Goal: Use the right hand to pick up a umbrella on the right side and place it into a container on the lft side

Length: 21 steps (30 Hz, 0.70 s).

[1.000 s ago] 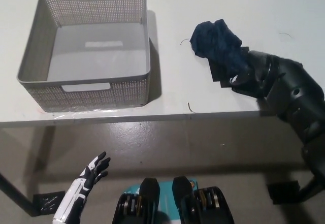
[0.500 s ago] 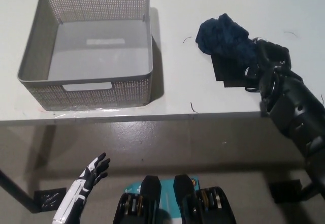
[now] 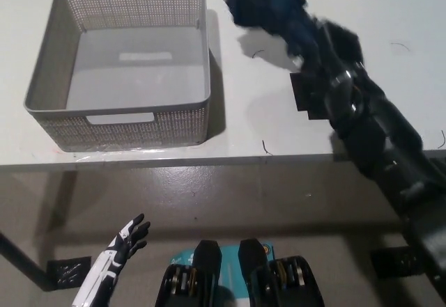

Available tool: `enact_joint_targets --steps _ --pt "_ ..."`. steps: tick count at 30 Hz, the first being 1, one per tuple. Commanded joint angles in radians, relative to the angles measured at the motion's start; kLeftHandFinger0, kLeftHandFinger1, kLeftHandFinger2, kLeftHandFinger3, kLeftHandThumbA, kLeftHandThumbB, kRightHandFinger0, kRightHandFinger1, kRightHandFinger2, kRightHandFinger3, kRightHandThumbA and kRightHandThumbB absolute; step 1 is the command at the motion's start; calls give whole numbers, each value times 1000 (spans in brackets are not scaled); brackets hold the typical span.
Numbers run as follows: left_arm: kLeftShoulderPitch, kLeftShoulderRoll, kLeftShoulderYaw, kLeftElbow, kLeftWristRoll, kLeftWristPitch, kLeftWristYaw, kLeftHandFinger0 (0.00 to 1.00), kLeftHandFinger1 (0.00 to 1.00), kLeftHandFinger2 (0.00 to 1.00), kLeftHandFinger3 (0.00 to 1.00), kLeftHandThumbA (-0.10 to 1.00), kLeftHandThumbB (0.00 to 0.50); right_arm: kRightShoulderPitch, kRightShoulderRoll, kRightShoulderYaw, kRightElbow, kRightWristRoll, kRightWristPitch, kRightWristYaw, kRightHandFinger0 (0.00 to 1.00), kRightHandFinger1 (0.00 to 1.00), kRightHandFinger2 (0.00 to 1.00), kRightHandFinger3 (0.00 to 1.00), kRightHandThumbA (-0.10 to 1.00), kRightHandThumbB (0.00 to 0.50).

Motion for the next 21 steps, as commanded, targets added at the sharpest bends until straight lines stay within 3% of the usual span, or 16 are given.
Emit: enact_joint_targets --steps 1,3,6,13,17,18,19,21 --pt "17 11 4 -25 13 -22 4 1000 1000 1000 1000 1000 45 -212 48 7 -162 -20 -55 -64 0 175 646 570 -100 206" --pt "18 7 3 -17 11 -32 4 1000 1000 1000 1000 1000 49 -228 71 8 -191 -20 -65 -64 0 94 590 511 -100 187" --pt "23 9 0 -27 10 -31 -1 1000 1000 1000 1000 1000 50 -276 121 11 -225 -14 -35 -29 0 55 615 539 -100 180" --pt "26 15 -11 -17 6 -56 -16 1000 1000 1000 1000 1000 5 -319 238 51 -219 -33 -27 -18 0 142 677 730 -100 161" --pt "26 13 -15 -21 9 -47 -14 1000 1000 1000 1000 1000 19 -349 292 74 -143 -42 -38 -31 0 98 662 664 -100 175" --pt "25 9 -15 -24 5 -41 -13 1000 1000 1000 1000 1000 15 -358 309 79 -99 -34 -63 -20 0 39 583 603 -100 165" --pt "25 6 -16 -26 8 -37 -10 1000 1000 1000 1000 1000 7 -359 322 81 -70 -31 -76 -35 0 20 575 585 -100 170" --pt "20 2 -14 -24 -4 -36 -12 1000 1000 1000 1000 1000 20 -359 348 85 0 -22 -114 -56 0 72 647 636 -100 160"
